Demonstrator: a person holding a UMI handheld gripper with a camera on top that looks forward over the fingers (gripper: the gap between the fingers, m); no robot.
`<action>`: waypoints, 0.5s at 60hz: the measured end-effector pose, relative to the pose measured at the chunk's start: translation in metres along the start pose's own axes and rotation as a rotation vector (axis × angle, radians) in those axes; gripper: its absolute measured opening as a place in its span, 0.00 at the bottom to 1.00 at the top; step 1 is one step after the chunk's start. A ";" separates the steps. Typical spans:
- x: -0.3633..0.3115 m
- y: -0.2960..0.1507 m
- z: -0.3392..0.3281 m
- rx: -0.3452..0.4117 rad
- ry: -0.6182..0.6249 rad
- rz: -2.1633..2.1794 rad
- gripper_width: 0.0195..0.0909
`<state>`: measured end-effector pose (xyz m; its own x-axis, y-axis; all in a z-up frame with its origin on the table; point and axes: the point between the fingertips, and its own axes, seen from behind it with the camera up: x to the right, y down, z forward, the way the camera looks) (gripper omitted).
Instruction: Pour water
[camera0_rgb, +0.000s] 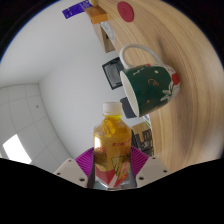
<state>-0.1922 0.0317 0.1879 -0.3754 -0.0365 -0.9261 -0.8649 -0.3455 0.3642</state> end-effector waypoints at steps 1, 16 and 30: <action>0.001 0.000 0.002 -0.004 -0.001 0.018 0.41; 0.000 0.015 -0.003 -0.062 0.010 -0.074 0.41; -0.146 -0.023 -0.055 0.087 -0.187 -1.009 0.41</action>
<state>-0.0996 -0.0066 0.3096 0.4994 0.3820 -0.7776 -0.8248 -0.0650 -0.5617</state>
